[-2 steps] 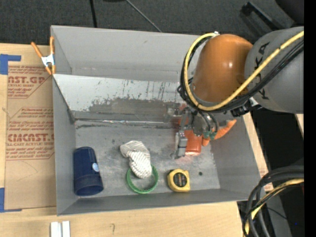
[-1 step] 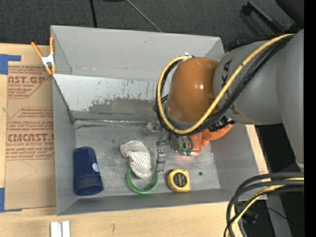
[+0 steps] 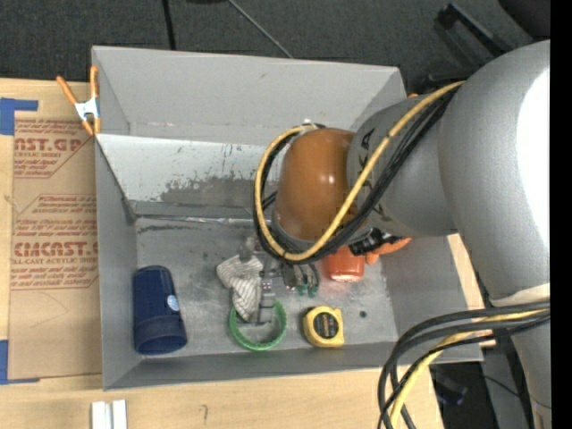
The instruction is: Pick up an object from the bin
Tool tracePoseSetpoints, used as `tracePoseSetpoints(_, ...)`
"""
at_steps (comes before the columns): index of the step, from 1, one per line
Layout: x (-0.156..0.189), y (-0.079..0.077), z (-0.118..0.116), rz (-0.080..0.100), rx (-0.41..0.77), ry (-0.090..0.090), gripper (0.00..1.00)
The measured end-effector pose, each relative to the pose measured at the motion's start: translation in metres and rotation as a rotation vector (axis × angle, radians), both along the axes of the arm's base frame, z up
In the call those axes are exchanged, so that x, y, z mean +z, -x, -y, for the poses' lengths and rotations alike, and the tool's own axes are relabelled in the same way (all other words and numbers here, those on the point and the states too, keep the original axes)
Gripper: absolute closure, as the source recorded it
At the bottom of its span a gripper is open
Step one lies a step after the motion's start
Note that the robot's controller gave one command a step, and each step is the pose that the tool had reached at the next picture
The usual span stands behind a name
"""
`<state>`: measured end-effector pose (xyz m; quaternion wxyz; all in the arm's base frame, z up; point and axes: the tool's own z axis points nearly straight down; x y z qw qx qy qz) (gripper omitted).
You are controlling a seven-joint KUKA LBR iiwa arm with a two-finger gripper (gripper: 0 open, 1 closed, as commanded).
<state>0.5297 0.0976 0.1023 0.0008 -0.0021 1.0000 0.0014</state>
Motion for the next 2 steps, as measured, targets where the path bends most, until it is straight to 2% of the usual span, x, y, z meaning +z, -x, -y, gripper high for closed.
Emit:
tracePoseSetpoints(1,-0.0314,0.0189,-0.0035,0.004,0.000,0.000,1.00)
tracePoseSetpoints(2,-0.0314,0.0189,-0.0035,0.004,0.000,0.000,1.00)
